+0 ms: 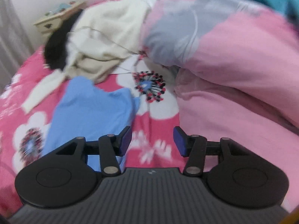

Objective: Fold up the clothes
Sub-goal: 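Open both grippers and release the T-shirt onto the bedspread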

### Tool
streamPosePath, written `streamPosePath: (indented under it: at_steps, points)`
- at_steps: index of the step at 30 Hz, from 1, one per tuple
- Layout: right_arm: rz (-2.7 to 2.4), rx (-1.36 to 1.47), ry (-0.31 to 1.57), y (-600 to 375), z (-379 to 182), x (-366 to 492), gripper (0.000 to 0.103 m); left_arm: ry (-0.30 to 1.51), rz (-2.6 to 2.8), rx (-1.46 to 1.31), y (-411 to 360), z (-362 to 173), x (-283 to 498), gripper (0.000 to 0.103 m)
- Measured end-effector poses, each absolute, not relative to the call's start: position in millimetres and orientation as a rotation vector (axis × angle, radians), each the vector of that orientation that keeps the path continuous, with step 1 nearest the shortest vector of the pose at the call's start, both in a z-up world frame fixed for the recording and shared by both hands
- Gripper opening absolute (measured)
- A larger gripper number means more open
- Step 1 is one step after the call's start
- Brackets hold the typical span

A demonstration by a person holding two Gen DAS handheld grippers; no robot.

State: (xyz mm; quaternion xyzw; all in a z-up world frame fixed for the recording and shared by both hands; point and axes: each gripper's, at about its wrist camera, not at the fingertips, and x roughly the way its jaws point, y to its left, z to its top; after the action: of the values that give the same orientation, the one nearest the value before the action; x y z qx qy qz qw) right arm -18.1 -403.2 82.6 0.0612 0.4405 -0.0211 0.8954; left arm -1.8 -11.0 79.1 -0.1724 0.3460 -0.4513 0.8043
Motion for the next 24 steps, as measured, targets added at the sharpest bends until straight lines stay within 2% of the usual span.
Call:
streamPosePath:
  at_steps: [4, 7, 10, 15, 18, 21, 22, 24]
  points:
    - [0.084, 0.207, 0.812, -373, 123, -100, 0.055, 0.752, -0.884, -0.277, 43, 102, -26, 0.058]
    - [0.217, 0.280, 0.792, -343, 125, -149, 0.057, 0.871, -0.842, -0.186, 67, 91, -39, 0.063]
    - [0.356, 0.323, 0.847, -302, 93, -171, 0.058, 0.971, -0.803, -0.062, 68, 46, -62, 0.063]
    - [0.511, 0.330, 1.028, -230, 14, -171, 0.057, 1.020, -0.724, 0.150, 43, -35, -92, 0.062]
    - [0.553, 0.278, 1.097, -200, -12, -176, 0.057, 0.990, -0.709, 0.195, 37, -59, -100, 0.062]
    - [0.551, 0.270, 1.091, -194, -14, -189, 0.057, 0.980, -0.710, 0.152, 32, -70, -92, 0.062]
    - [0.531, 0.276, 1.082, -197, -14, -192, 0.057, 0.989, -0.706, 0.151, 27, -76, -88, 0.060]
    - [0.479, 0.305, 1.068, -207, -14, -191, 0.057, 1.009, -0.698, 0.164, 18, -88, -83, 0.040]
